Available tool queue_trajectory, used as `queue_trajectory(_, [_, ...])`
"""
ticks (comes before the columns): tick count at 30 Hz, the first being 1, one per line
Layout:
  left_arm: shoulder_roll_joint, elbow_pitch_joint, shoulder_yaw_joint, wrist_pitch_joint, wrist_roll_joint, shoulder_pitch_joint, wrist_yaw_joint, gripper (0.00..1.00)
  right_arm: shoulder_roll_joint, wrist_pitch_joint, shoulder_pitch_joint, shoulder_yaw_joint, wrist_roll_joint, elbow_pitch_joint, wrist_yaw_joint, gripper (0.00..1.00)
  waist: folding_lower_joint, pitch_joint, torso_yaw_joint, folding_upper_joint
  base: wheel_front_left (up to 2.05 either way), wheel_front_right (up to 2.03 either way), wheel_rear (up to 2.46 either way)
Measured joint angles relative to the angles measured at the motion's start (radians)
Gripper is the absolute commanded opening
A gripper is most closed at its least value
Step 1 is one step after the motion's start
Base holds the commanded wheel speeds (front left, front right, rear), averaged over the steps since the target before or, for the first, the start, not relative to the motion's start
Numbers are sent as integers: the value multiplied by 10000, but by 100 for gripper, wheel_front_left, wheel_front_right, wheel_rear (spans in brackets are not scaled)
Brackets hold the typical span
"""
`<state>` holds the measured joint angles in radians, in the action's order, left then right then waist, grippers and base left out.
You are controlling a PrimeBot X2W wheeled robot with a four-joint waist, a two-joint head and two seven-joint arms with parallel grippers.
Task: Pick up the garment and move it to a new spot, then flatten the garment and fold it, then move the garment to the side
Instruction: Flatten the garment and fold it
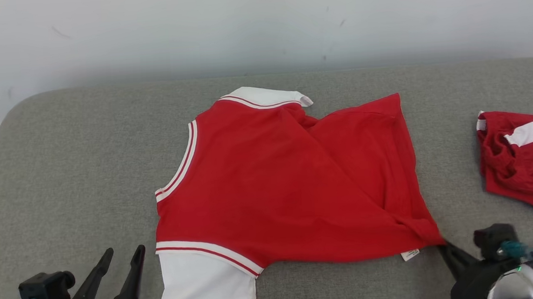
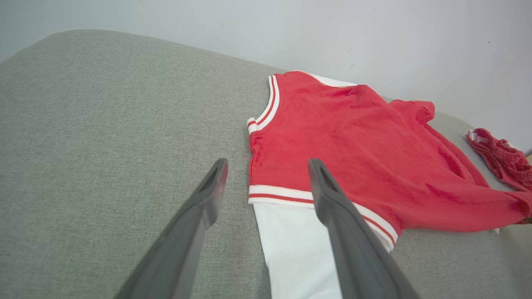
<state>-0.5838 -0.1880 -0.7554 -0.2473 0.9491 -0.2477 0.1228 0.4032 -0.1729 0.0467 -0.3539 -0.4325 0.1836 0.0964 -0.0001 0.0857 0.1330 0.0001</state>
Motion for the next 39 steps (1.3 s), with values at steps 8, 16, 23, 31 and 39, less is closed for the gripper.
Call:
queue_trajectory(8, [33,54,86,-2,-81,171,2,100,297,121,-399,1269,-1685,-550,-370,0,0,-98,-289,0,0,0,0])
queue_trajectory(16, [148,73,71,-15,-196,162,2,100,161,-550,-789,1666,-3756,-646,-1371,0,0,-158,-263,0,0,0,0])
queue_trajectory(23, [167,65,65,-15,-263,173,2,100,291,-853,-757,1988,-4312,-1032,-1668,0,1,-184,-185,0,0,0,0])
queue_trajectory(31, [311,63,31,-15,-368,171,-2,100,370,-1630,-730,1513,-4495,-1323,-1764,0,1,-216,-139,0,0,0,0])
queue_trajectory(39, [476,50,65,-31,-439,146,-2,100,38,-1664,255,2537,-6429,-2456,-1946,0,1,-351,-78,0,0,0,0])
